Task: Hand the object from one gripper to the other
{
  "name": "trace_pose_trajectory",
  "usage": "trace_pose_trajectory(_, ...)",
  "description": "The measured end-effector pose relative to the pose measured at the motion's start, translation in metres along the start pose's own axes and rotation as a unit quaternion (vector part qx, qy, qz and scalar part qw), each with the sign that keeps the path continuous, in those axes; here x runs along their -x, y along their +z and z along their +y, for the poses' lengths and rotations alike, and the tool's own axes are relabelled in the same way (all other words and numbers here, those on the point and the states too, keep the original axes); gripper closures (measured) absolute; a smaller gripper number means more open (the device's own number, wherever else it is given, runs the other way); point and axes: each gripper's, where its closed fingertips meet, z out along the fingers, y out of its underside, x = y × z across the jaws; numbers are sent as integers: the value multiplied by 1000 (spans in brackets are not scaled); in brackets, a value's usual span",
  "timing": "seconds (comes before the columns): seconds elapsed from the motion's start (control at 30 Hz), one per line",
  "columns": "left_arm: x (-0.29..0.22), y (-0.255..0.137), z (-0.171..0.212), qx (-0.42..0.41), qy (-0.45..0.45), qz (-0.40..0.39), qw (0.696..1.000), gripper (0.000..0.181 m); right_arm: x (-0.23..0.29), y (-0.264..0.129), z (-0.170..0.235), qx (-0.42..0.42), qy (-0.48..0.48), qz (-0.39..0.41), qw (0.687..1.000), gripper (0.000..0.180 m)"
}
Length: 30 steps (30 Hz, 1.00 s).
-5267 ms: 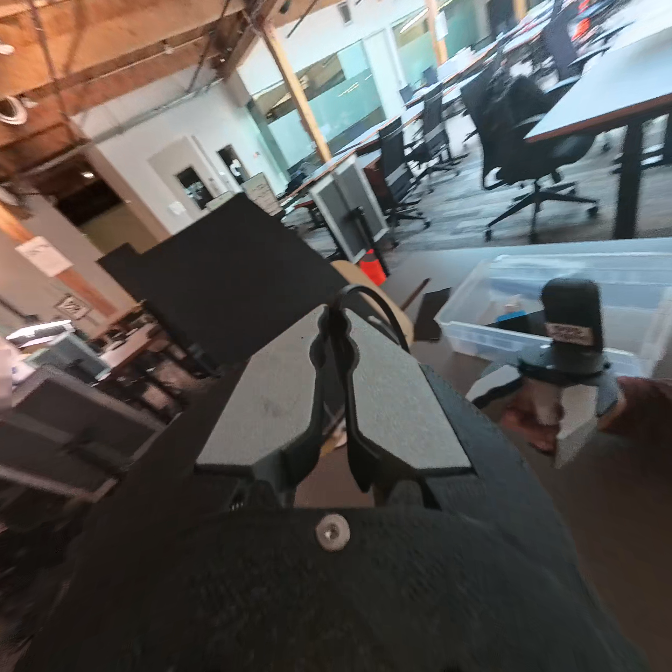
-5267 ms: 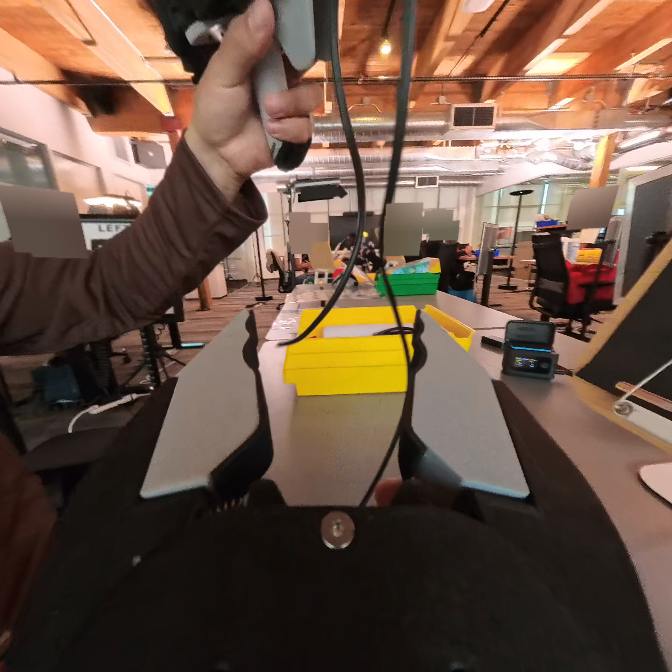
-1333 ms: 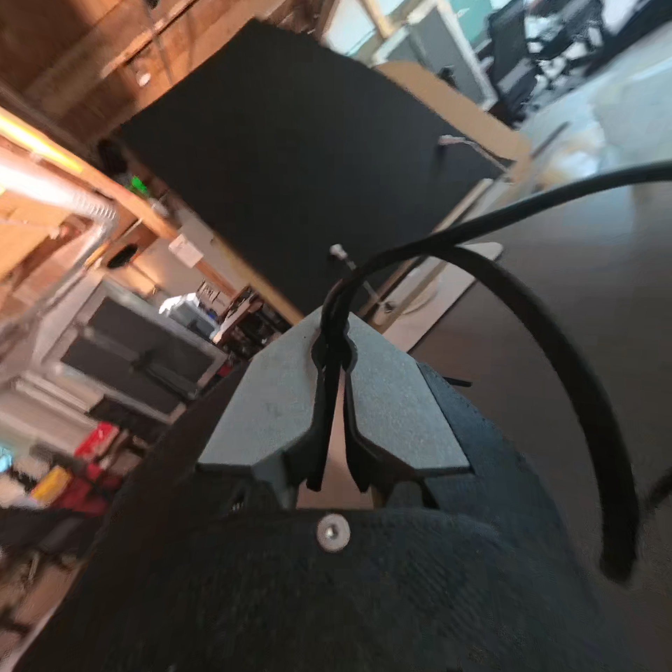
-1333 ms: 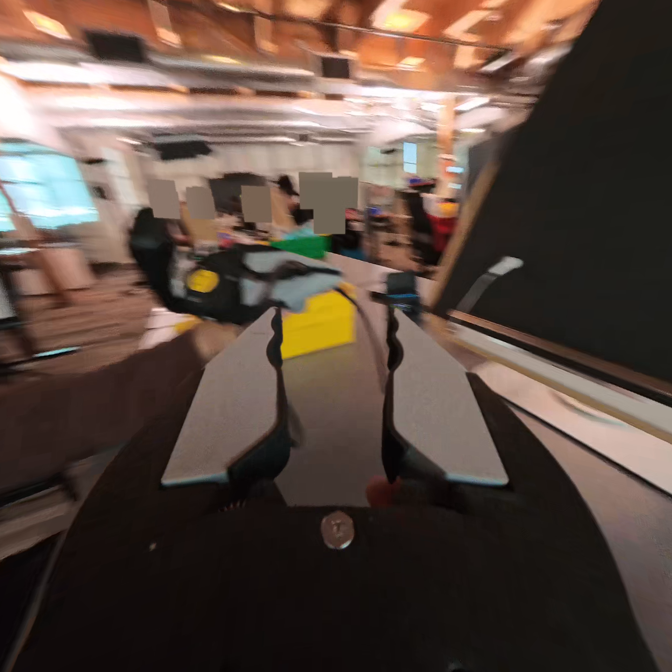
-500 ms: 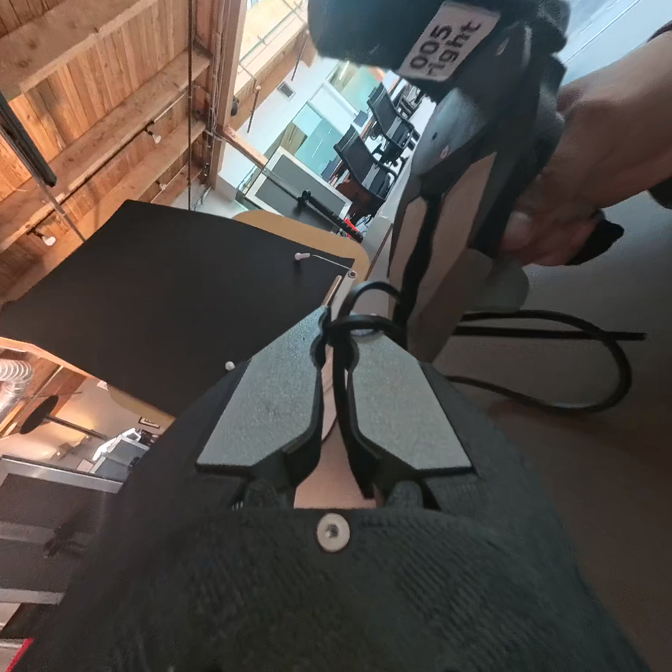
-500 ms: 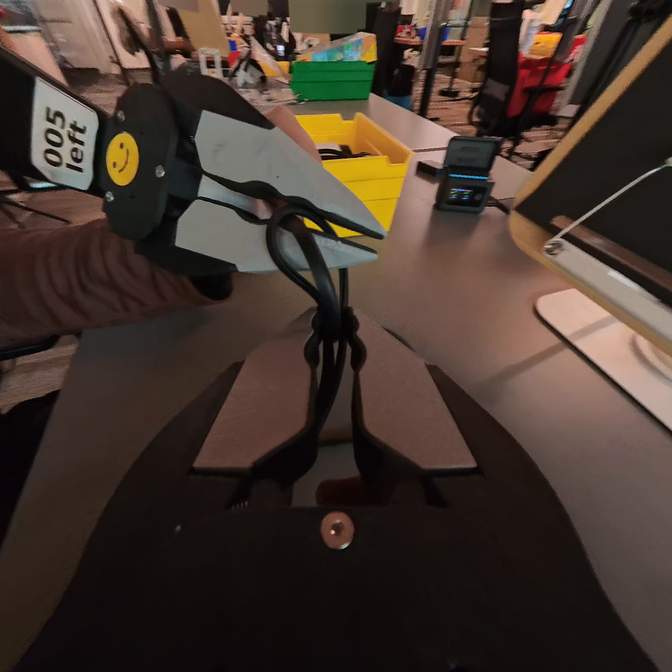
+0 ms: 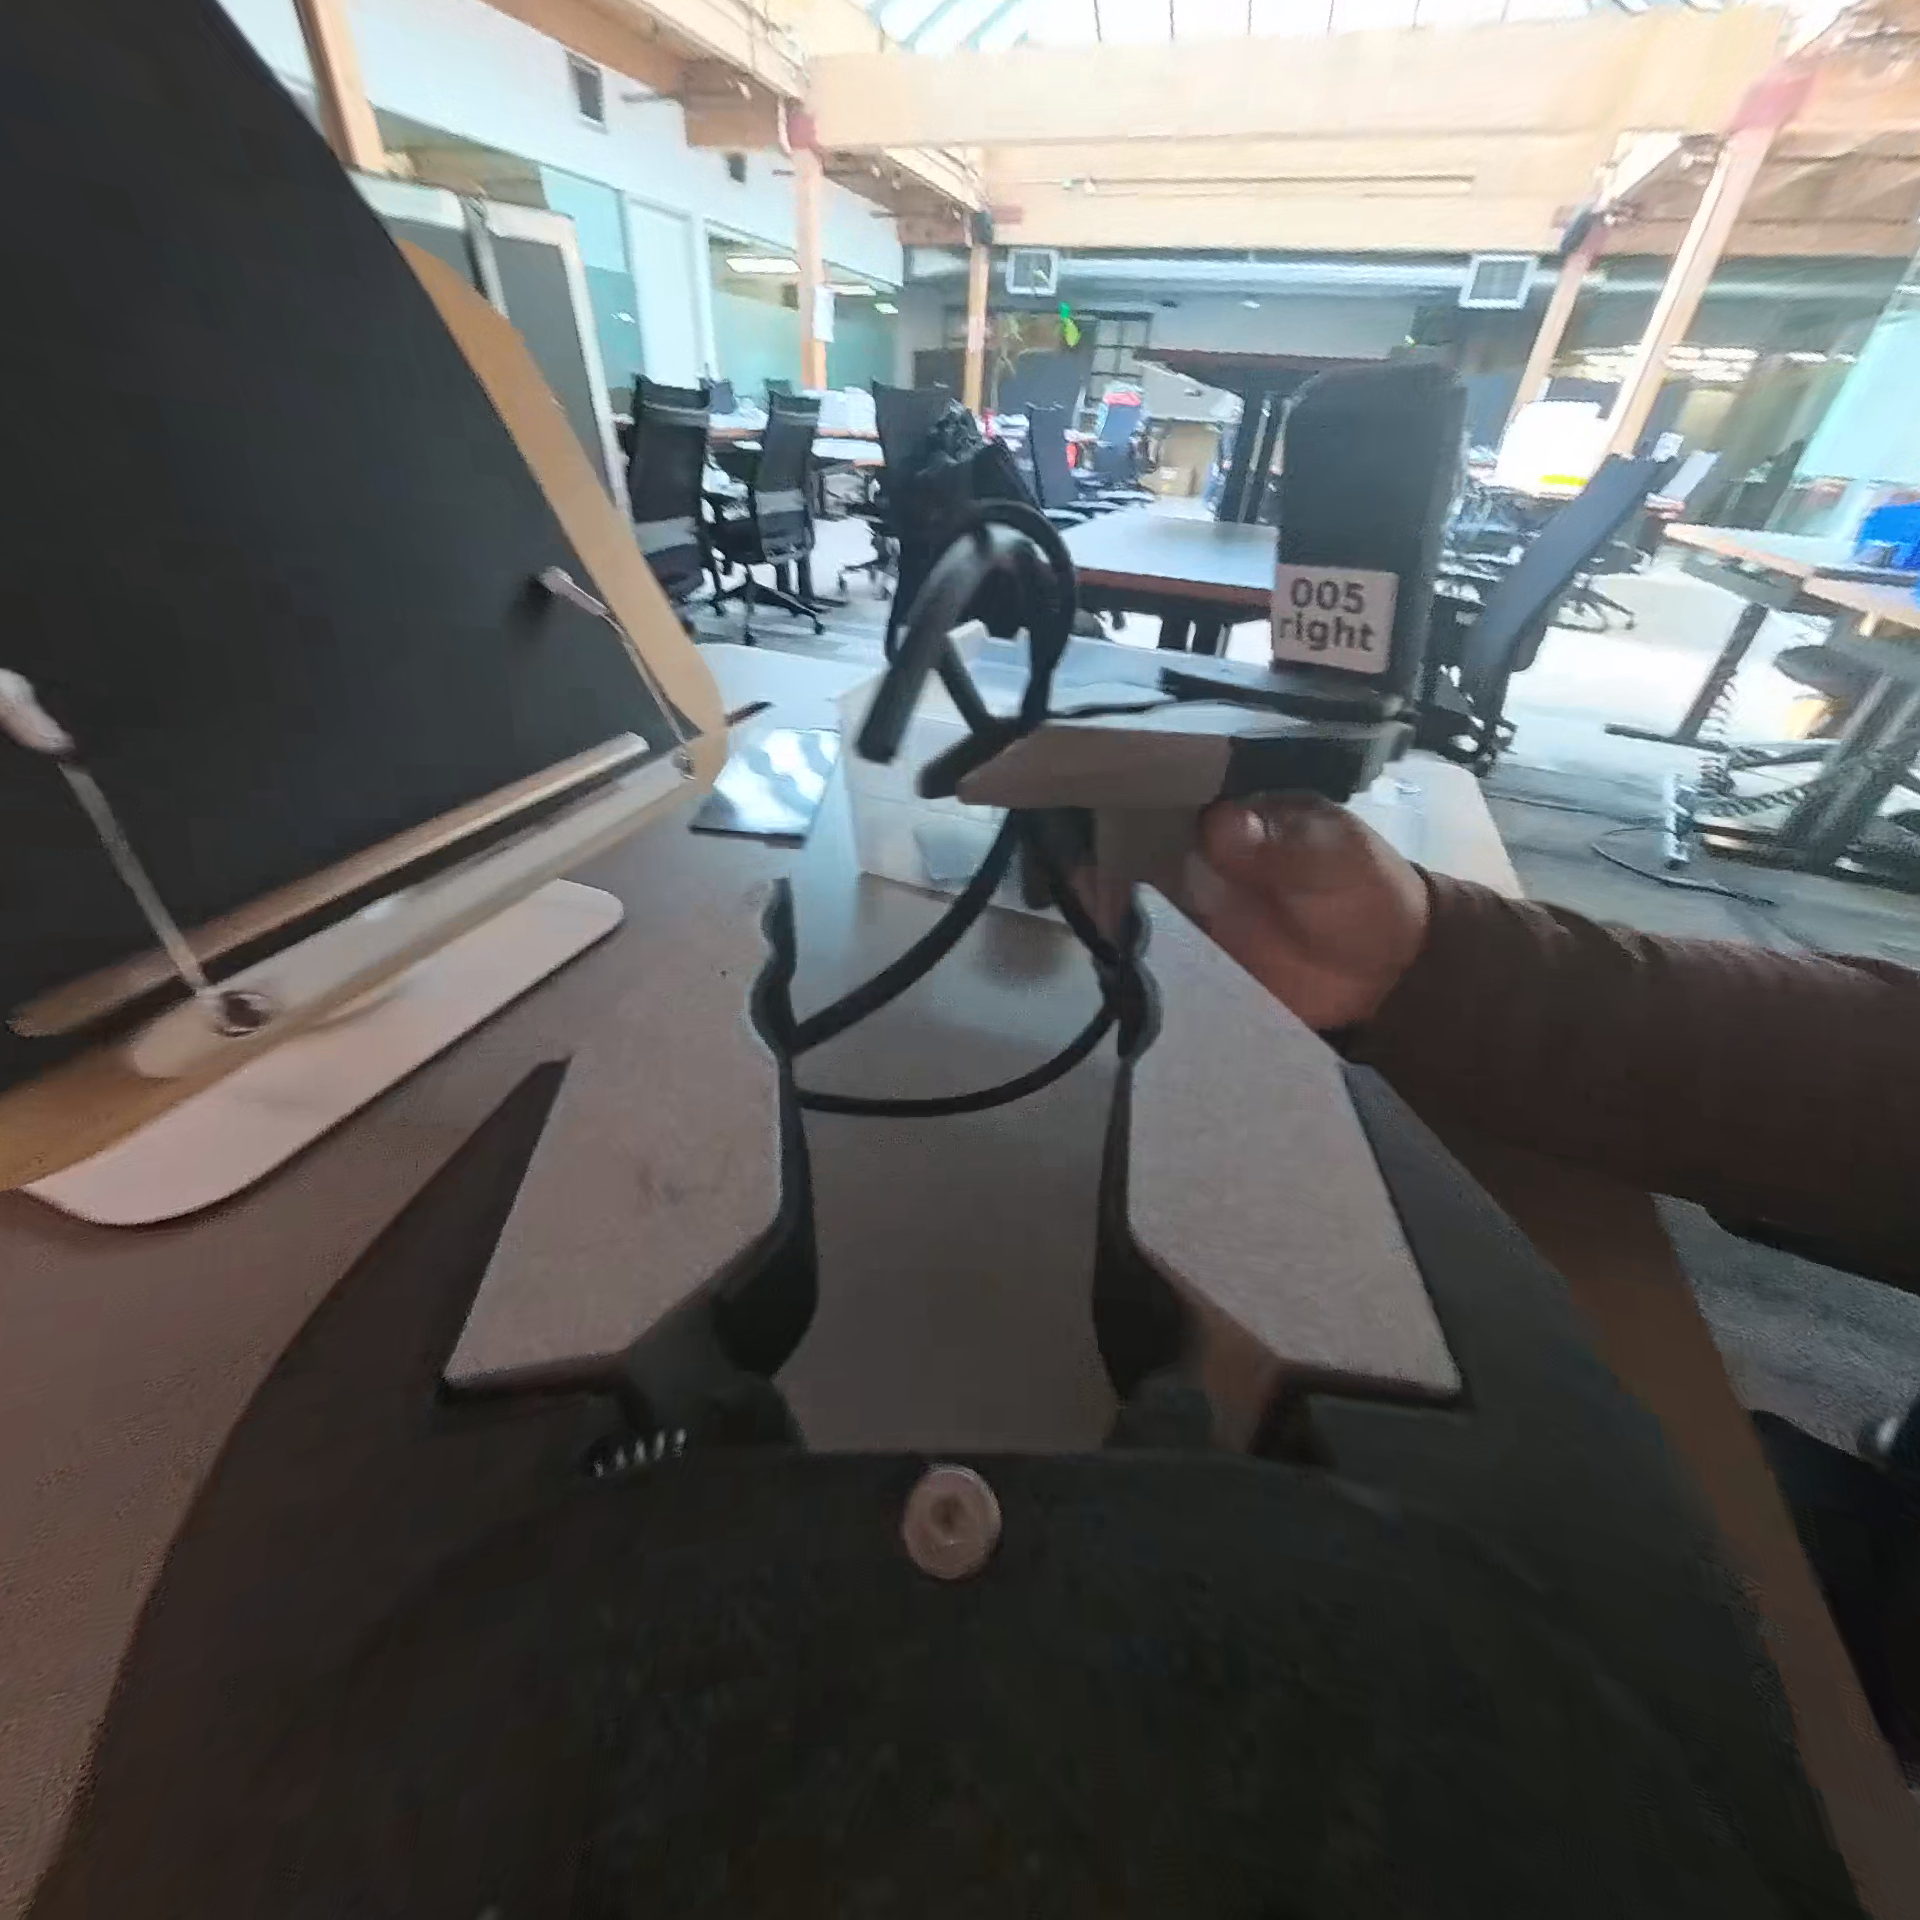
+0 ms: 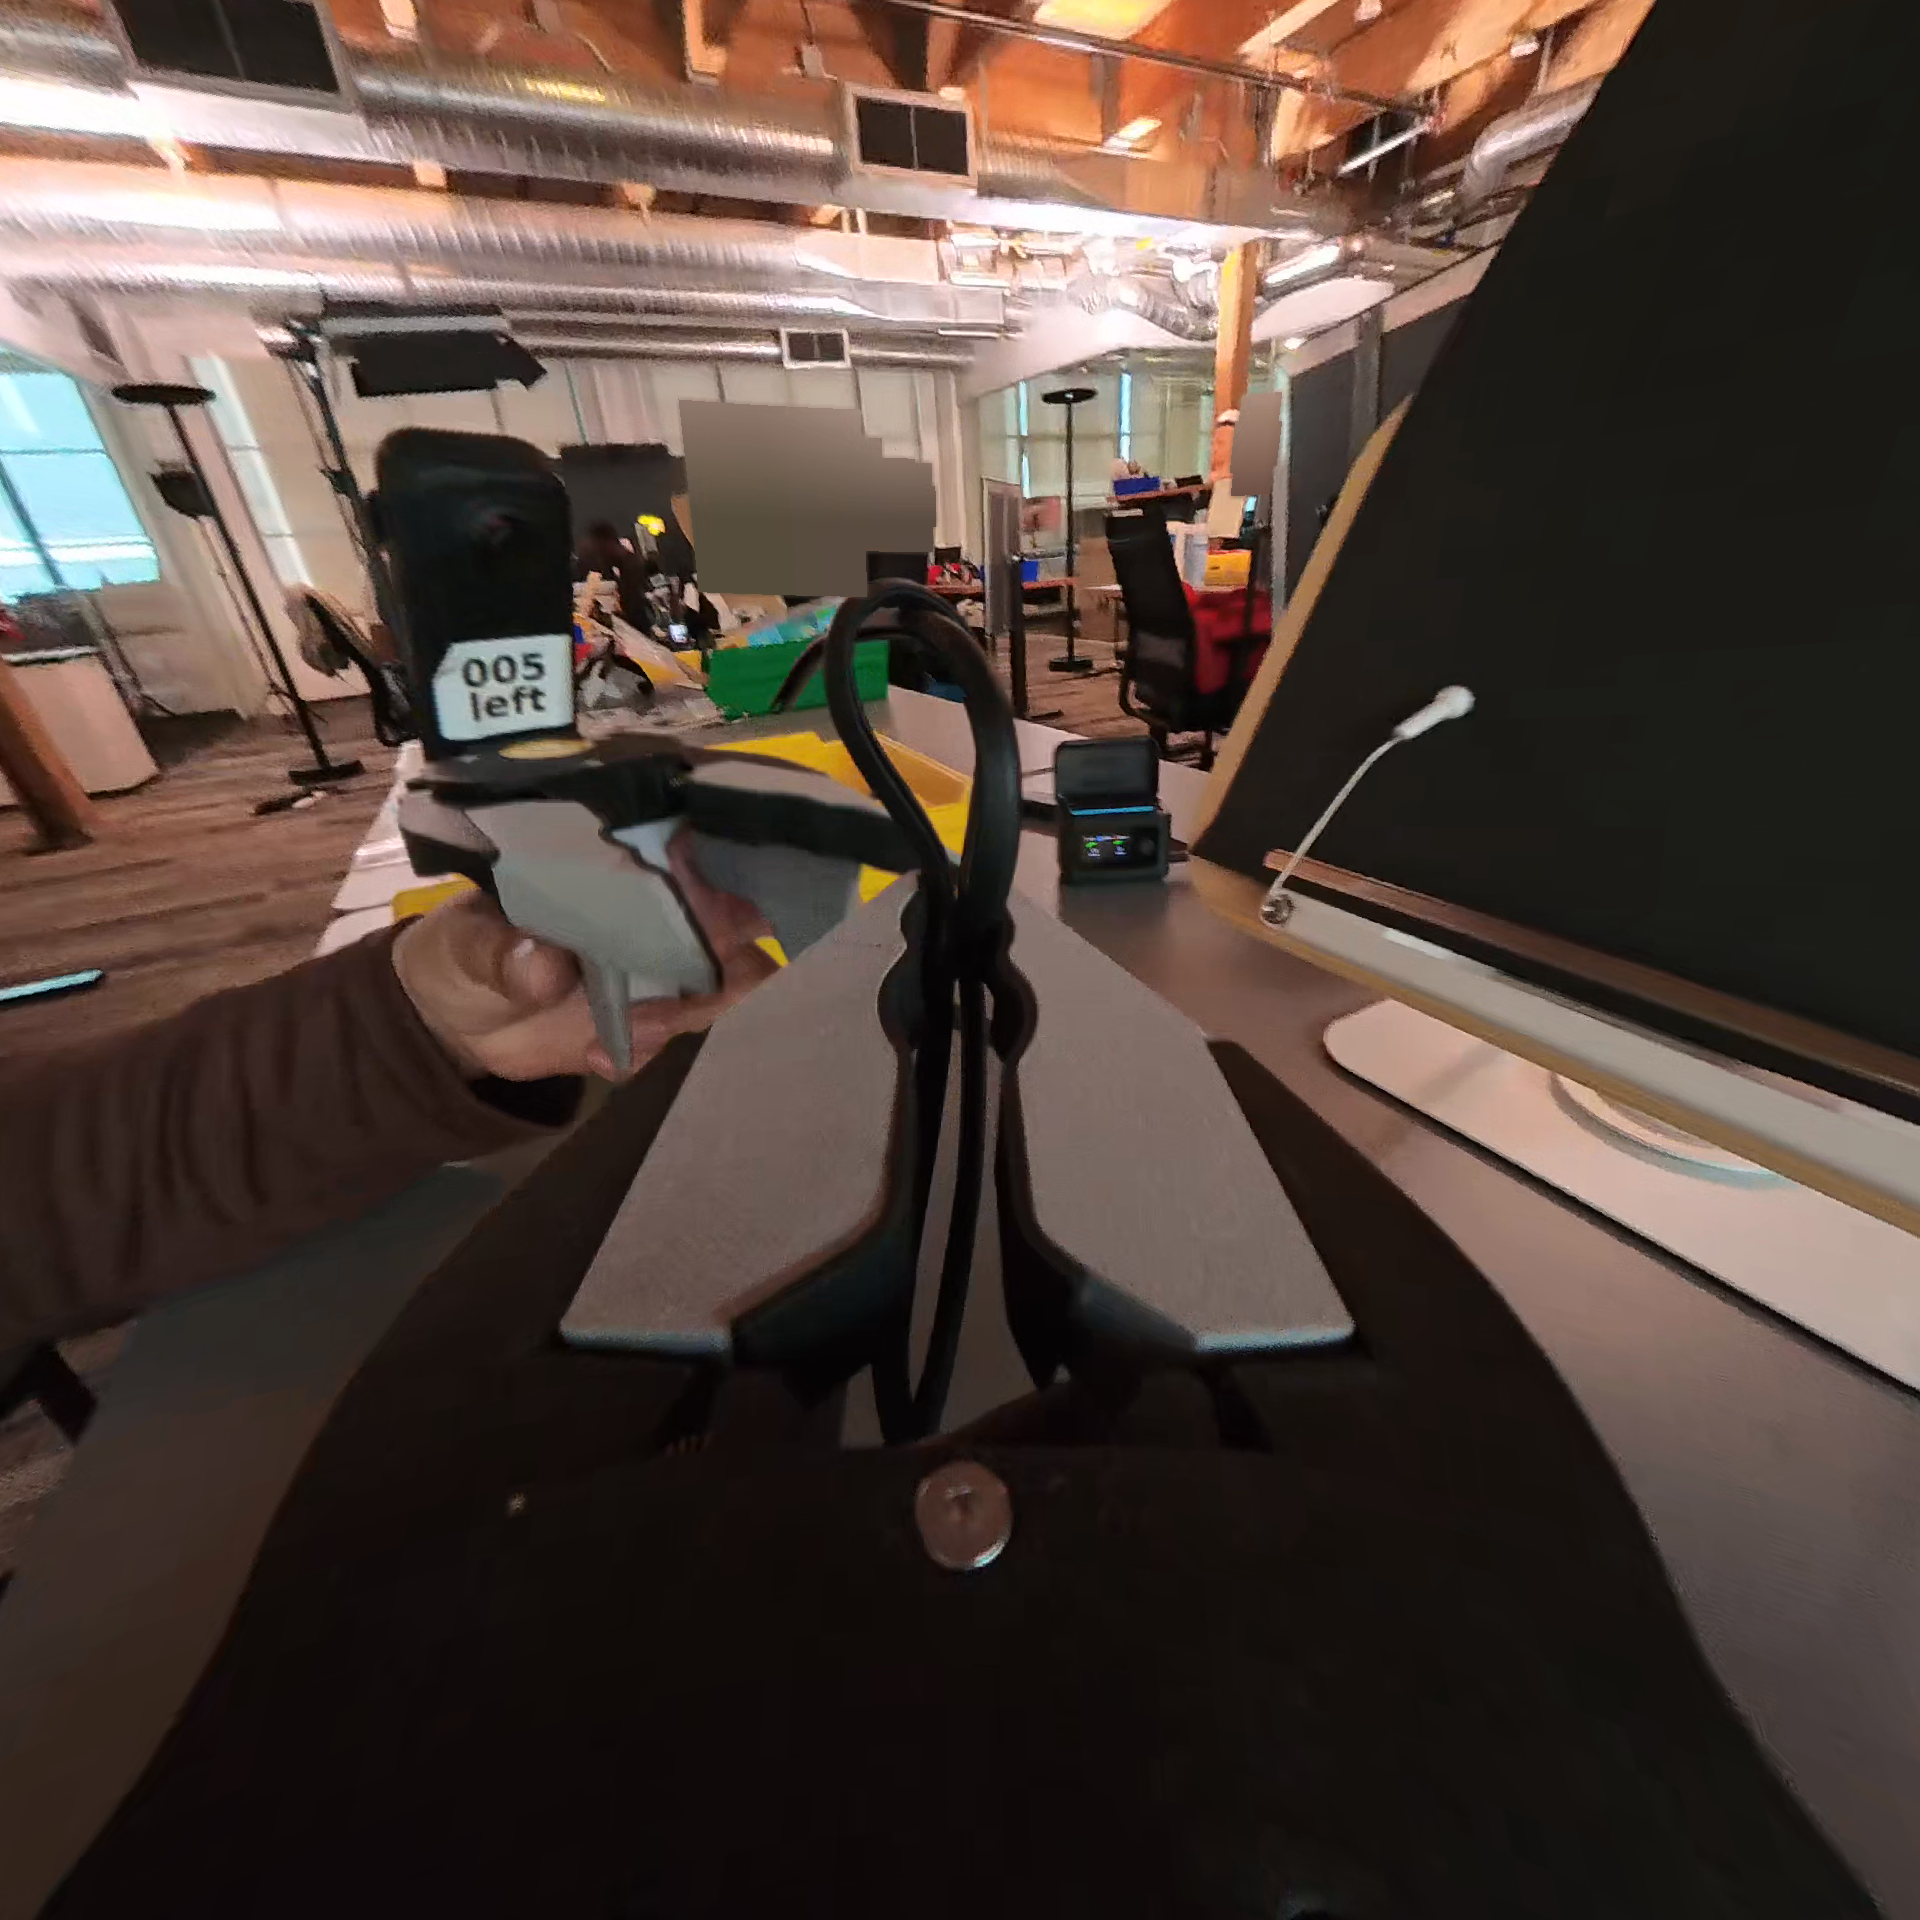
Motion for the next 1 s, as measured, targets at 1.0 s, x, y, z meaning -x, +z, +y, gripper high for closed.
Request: trace_pose_trajectory(1.0, 12, 11, 16, 46, 120, -93, 987, 180, 13, 3, 9, 9, -9, -34, 999, 158)
